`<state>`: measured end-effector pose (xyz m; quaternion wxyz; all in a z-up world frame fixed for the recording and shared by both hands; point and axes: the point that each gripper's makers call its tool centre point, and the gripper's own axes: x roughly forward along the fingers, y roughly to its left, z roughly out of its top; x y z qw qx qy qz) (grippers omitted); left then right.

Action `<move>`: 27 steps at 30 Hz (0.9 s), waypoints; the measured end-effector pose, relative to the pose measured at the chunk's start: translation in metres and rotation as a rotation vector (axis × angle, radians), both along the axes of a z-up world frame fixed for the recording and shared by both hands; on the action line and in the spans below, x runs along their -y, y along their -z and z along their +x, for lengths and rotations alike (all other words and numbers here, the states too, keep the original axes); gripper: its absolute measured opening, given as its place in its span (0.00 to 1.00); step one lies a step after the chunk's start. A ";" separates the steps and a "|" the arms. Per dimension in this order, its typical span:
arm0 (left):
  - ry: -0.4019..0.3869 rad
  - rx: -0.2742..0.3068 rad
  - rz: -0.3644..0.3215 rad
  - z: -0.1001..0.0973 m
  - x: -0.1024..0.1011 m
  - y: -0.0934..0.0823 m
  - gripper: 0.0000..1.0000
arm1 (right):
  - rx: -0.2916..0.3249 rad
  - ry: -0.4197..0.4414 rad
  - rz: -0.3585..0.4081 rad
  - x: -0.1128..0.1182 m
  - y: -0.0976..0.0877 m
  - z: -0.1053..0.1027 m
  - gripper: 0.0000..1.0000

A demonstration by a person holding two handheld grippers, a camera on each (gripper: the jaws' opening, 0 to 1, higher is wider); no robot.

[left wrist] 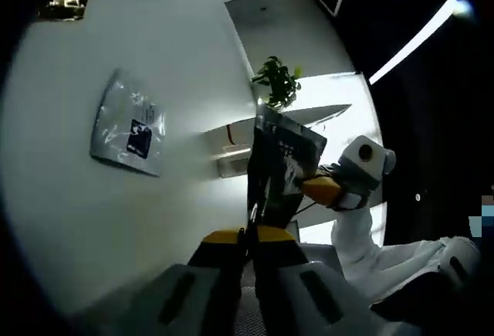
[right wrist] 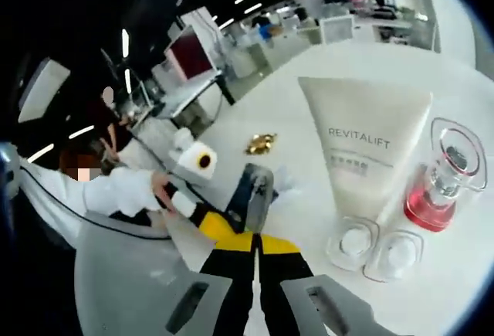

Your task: Arrange the skincare products in the storage area until every visible bottle or jar stands upright without overlapping.

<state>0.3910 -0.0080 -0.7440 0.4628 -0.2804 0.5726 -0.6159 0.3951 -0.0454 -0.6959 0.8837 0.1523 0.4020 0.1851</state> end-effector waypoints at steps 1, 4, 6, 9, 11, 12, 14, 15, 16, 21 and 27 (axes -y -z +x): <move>-0.002 -0.014 0.022 0.001 0.001 0.003 0.00 | -0.007 0.004 0.006 0.001 0.002 -0.001 0.00; -0.003 -0.009 0.058 0.002 0.003 0.010 0.00 | -0.026 -0.002 -0.026 0.002 0.011 -0.003 0.00; 0.005 0.000 0.080 0.002 0.005 0.014 0.00 | -0.028 -0.001 -0.030 0.001 0.015 -0.004 0.00; 0.003 0.008 0.094 0.003 0.006 0.017 0.00 | -0.025 -0.002 -0.046 0.003 0.017 -0.002 0.00; -0.010 -0.003 0.109 0.006 0.009 0.020 0.00 | -0.028 0.000 -0.052 0.004 0.019 0.000 0.00; -0.014 -0.017 0.117 0.006 0.010 0.021 0.00 | -0.031 -0.001 -0.058 0.004 0.020 0.000 0.00; -0.001 -0.043 0.133 0.005 0.012 0.024 0.00 | -0.037 -0.006 -0.072 0.005 0.021 0.000 0.00; 0.006 -0.062 0.146 0.004 0.013 0.026 0.00 | -0.038 -0.009 -0.075 0.004 0.022 0.000 0.00; 0.010 -0.076 0.155 0.004 0.014 0.027 0.00 | -0.039 -0.012 -0.083 0.003 0.023 0.000 0.00; 0.009 -0.088 0.205 0.007 0.017 0.037 0.00 | -0.050 -0.034 -0.122 -0.001 0.032 0.003 0.00; -0.001 -0.055 0.237 0.013 0.016 0.042 0.00 | -0.066 -0.050 -0.146 -0.001 0.040 0.008 0.00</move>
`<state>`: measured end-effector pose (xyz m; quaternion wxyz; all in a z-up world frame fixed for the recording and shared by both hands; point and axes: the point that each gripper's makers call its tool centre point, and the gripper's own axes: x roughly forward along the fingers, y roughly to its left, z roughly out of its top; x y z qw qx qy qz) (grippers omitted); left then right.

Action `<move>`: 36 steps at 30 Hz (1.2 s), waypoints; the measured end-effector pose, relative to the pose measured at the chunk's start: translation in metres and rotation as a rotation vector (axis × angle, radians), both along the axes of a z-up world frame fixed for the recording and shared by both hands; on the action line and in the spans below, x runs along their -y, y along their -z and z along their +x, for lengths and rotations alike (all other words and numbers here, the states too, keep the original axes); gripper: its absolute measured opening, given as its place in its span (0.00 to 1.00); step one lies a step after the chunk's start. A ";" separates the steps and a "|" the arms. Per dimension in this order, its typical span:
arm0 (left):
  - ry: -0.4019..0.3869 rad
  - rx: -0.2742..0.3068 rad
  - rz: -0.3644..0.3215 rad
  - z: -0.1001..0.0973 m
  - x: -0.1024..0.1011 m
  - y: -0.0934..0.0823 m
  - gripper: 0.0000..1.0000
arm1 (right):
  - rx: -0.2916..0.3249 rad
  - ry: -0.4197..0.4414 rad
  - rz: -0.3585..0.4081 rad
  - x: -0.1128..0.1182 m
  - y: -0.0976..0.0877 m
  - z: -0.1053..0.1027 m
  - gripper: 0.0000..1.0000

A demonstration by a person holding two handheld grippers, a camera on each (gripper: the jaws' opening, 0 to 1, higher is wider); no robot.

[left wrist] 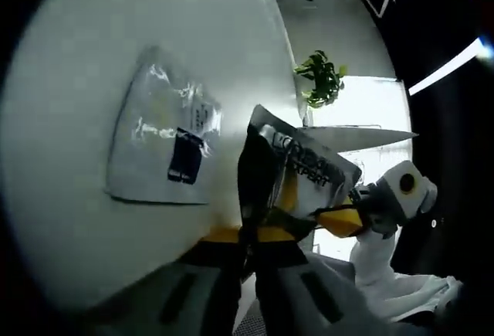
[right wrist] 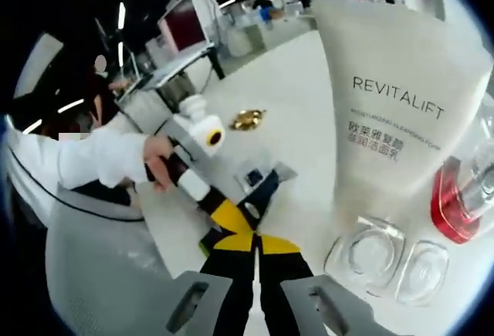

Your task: Arrange the skincare products in the storage area until every visible bottle or jar stands upright without overlapping.

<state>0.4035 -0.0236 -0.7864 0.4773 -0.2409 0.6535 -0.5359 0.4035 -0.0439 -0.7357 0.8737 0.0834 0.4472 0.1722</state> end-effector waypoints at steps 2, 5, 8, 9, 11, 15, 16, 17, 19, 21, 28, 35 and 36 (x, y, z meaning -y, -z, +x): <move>-0.016 0.006 0.005 0.005 0.000 0.000 0.00 | 0.006 -0.001 -0.004 0.001 -0.001 0.004 0.00; -0.059 0.013 0.016 0.015 0.001 0.000 0.00 | 0.016 -0.001 -0.039 0.005 0.002 0.010 0.00; -0.078 0.015 0.021 0.020 0.001 0.001 0.00 | 0.036 -0.014 -0.087 0.009 0.004 0.015 0.00; -0.091 0.024 0.022 0.023 0.001 0.001 0.00 | 0.053 -0.014 -0.117 0.011 0.005 0.018 0.00; -0.103 0.031 0.025 0.027 0.001 0.001 0.00 | 0.055 -0.052 -0.189 0.013 0.008 0.017 0.00; -0.118 0.046 0.028 0.029 -0.001 0.002 0.00 | 0.070 -0.066 -0.203 0.008 0.007 0.017 0.00; -0.116 0.061 0.026 0.030 -0.002 0.001 0.00 | 0.072 -0.066 -0.202 0.008 0.007 0.017 0.00; -0.117 0.068 0.024 0.030 -0.002 0.001 0.00 | 0.073 -0.066 -0.205 0.008 0.007 0.017 0.00; -0.122 0.083 0.022 0.032 -0.004 0.001 0.00 | 0.074 -0.075 -0.226 0.009 0.009 0.016 0.00; -0.143 0.093 0.023 0.037 -0.005 0.002 0.00 | 0.076 -0.085 -0.254 0.010 0.011 0.015 0.00; -0.226 0.072 0.038 0.057 -0.011 0.004 0.00 | 0.093 -0.106 -0.251 0.007 0.004 0.009 0.00; -0.264 0.118 0.048 0.060 -0.010 0.002 0.00 | 0.117 -0.126 -0.268 0.004 -0.010 0.001 0.00; -0.285 0.137 0.047 0.063 -0.009 0.002 0.00 | 0.117 -0.126 -0.268 0.004 -0.011 0.000 0.00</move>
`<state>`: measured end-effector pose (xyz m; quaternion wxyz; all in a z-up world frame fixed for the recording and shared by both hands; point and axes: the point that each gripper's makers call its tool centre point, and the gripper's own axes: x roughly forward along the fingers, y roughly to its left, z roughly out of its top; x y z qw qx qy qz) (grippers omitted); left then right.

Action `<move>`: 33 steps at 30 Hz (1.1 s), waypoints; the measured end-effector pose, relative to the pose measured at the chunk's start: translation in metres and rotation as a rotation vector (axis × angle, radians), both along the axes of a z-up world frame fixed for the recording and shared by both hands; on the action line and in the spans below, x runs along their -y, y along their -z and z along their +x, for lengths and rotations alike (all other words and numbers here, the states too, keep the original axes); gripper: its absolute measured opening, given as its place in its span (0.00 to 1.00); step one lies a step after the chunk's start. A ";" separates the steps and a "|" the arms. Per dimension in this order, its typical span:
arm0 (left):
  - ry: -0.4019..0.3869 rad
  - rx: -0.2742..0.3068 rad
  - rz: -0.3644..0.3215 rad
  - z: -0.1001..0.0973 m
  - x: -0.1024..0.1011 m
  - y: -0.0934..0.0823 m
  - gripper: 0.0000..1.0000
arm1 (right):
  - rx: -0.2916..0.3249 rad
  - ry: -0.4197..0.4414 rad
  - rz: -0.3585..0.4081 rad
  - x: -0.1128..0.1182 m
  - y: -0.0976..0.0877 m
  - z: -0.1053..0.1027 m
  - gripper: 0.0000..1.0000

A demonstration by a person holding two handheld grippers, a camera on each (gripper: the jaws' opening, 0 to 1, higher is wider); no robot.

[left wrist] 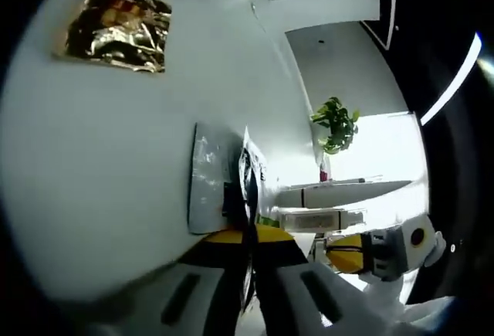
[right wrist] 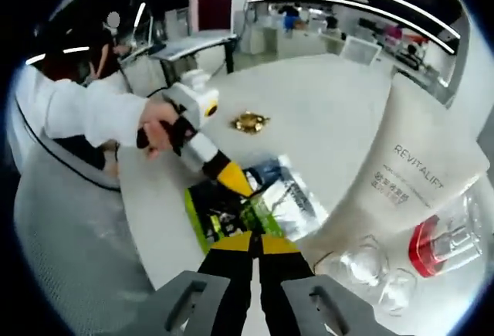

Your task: Arrange the skincare products in the storage area until every visible bottle or jar stands upright without overlapping.

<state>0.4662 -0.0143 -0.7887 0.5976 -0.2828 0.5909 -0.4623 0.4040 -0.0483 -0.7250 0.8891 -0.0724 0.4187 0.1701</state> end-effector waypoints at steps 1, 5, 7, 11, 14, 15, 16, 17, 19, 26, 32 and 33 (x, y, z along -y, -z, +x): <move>-0.005 0.005 0.001 0.000 0.000 0.000 0.00 | 0.003 -0.004 0.000 0.000 -0.001 -0.003 0.00; -0.057 0.029 0.009 0.005 0.001 0.000 0.00 | 0.003 -0.014 -0.005 -0.001 0.004 -0.011 0.00; -0.077 0.049 0.013 0.005 0.002 -0.001 0.00 | 0.005 -0.033 -0.041 0.000 0.012 -0.014 0.00; -0.089 0.093 0.029 0.001 0.005 -0.001 0.00 | 0.016 -0.051 -0.099 -0.002 0.022 -0.016 0.00; -0.115 0.127 0.035 0.001 0.007 -0.001 0.00 | 0.053 -0.088 -0.155 -0.006 0.029 -0.013 0.00; -0.119 0.133 0.031 0.000 0.008 -0.001 0.00 | 0.056 -0.105 -0.171 -0.007 0.032 -0.012 0.00; -0.122 0.126 0.029 -0.001 0.010 0.000 0.00 | 0.063 -0.117 -0.195 -0.007 0.035 -0.010 0.00; -0.132 0.114 0.026 -0.001 0.011 0.000 0.00 | 0.064 -0.113 -0.196 -0.009 0.037 -0.010 0.00; -0.141 0.112 0.029 -0.004 0.012 0.000 0.00 | 0.070 -0.122 -0.186 -0.014 0.039 -0.007 0.00; -0.138 0.157 0.038 -0.003 0.014 0.000 0.00 | 0.024 -0.046 -0.162 -0.009 0.049 0.006 0.03; -0.118 0.210 0.048 -0.002 0.014 0.000 0.00 | -0.026 -0.045 -0.173 -0.009 0.058 0.006 0.04; -0.110 0.216 0.047 -0.002 0.014 0.000 0.00 | -0.027 -0.049 -0.171 -0.011 0.059 0.006 0.03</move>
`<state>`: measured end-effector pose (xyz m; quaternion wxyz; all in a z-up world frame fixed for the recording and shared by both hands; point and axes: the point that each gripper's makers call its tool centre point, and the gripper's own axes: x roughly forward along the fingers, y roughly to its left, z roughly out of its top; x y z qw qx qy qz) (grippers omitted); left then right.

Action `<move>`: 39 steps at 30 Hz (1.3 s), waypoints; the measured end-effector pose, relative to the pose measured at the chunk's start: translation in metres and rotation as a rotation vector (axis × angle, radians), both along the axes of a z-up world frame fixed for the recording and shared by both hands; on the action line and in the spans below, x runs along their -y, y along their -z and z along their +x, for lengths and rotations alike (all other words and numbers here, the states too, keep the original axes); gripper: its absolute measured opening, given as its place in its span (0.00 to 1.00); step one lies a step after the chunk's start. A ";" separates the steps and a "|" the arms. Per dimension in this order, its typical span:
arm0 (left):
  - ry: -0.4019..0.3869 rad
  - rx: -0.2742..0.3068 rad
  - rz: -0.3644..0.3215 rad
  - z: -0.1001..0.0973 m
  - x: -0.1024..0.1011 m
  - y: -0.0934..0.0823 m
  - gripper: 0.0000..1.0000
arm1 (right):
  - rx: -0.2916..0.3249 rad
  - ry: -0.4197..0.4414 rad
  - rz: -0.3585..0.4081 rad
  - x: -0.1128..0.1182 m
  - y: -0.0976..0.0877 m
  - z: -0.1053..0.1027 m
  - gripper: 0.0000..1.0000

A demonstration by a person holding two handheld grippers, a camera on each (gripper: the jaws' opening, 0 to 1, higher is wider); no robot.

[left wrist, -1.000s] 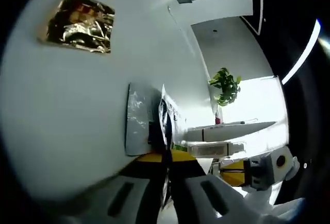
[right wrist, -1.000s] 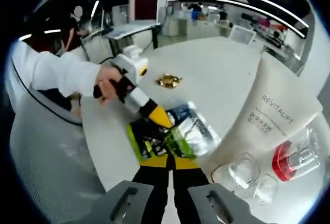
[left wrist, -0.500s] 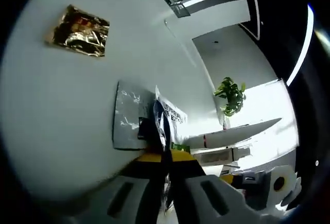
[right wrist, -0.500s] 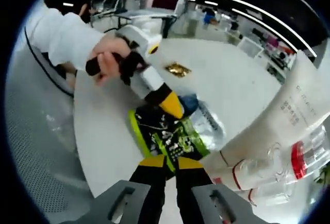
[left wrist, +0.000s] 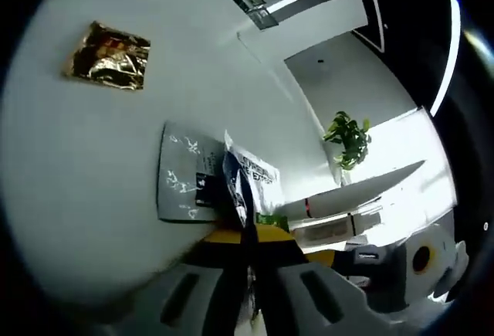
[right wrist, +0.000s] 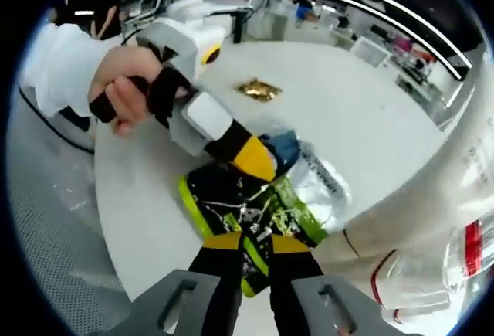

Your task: Arrange the skincare products in the storage area until every visible bottle or jar stands upright without overlapping.

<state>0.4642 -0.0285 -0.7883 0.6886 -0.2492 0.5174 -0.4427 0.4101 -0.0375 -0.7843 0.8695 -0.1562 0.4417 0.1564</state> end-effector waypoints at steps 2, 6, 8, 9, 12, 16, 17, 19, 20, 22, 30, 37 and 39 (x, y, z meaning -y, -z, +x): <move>-0.003 -0.006 -0.001 0.000 0.000 0.000 0.00 | -0.016 -0.006 0.003 -0.001 0.003 -0.001 0.01; 0.017 0.018 0.002 0.000 0.000 -0.001 0.00 | -0.040 -0.023 -0.001 -0.005 0.009 -0.002 0.00; 0.043 0.055 0.007 0.001 -0.001 -0.002 0.00 | -0.044 -0.036 -0.019 -0.005 0.008 -0.002 0.00; 0.042 0.051 0.008 0.001 -0.001 -0.003 0.00 | -0.044 -0.036 -0.018 -0.004 0.008 -0.002 0.00; 0.048 0.077 0.018 0.005 -0.003 -0.003 0.00 | -0.045 -0.029 -0.007 -0.004 0.008 -0.002 0.00; 0.053 0.098 0.016 0.009 -0.006 -0.007 0.00 | -0.041 -0.038 -0.011 -0.005 0.008 -0.002 0.00; 0.053 0.108 0.013 0.011 -0.007 -0.009 0.00 | -0.041 -0.040 -0.014 -0.005 0.008 -0.002 0.00; 0.065 0.126 0.004 0.014 -0.010 -0.013 0.00 | -0.041 -0.042 -0.014 -0.005 0.008 -0.002 0.00; 0.058 0.129 0.006 0.017 -0.014 -0.014 0.00 | -0.042 -0.041 -0.013 -0.005 0.008 -0.002 0.00; 0.024 0.155 0.004 0.029 -0.023 -0.020 0.00 | -0.042 -0.045 -0.017 -0.006 0.008 -0.003 0.00; -0.110 0.201 -0.165 0.064 -0.067 -0.078 0.00 | -0.053 -0.051 -0.029 -0.006 0.008 -0.002 0.00; -0.189 0.214 -0.318 0.063 -0.110 -0.120 0.00 | -0.079 -0.054 -0.032 -0.006 0.009 -0.001 0.00; -0.204 0.220 -0.351 0.059 -0.119 -0.127 0.00 | -0.084 -0.056 -0.037 -0.006 0.009 -0.002 0.00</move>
